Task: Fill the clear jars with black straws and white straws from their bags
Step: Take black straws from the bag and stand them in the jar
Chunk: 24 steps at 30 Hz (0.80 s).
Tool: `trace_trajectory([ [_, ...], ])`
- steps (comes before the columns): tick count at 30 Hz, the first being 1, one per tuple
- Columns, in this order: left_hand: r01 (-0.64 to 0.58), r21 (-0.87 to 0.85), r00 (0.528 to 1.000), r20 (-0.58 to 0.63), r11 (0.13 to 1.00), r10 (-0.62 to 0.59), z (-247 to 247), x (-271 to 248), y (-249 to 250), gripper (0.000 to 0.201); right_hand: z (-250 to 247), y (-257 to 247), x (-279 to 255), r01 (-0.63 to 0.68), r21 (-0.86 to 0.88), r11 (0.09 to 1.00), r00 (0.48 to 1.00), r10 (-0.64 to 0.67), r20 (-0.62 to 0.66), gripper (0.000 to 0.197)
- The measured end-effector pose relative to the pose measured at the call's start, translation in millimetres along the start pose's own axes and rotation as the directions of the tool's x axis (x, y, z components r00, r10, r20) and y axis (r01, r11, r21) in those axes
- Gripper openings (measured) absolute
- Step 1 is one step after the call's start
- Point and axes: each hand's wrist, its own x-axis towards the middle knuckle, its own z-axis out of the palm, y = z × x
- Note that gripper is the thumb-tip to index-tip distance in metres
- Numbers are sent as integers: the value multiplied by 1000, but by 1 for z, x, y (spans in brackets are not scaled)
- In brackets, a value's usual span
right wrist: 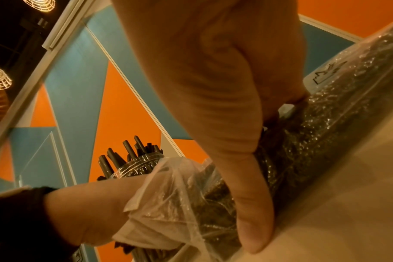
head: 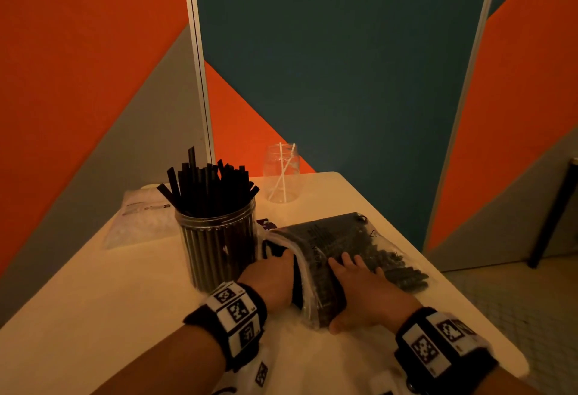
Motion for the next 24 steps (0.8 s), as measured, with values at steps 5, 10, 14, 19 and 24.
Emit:
trace_trajectory([
  [5,26,118,991,-132,993,-11,-8,-27,-18,37,-2,0,-3,10,6,1000,1000,-10,3,130],
  [10,84,242,983,-178,967,-41,-37,-76,-39,26,-3,0,-2,12,3,1000,1000,-12,4,129],
  [14,135,292,977,-197,947,-78,-66,-122,-57,23,-4,1,-2,-3,26,1000,1000,3,-4,131],
  [19,223,274,957,-244,936,-156,-92,-169,-74,17,-10,-2,-20,8,152,988,1000,-9,11,135],
  [24,180,129,960,-241,975,-145,-103,-187,-71,14,-54,-26,-60,325,782,532,943,-119,-312,105],
])
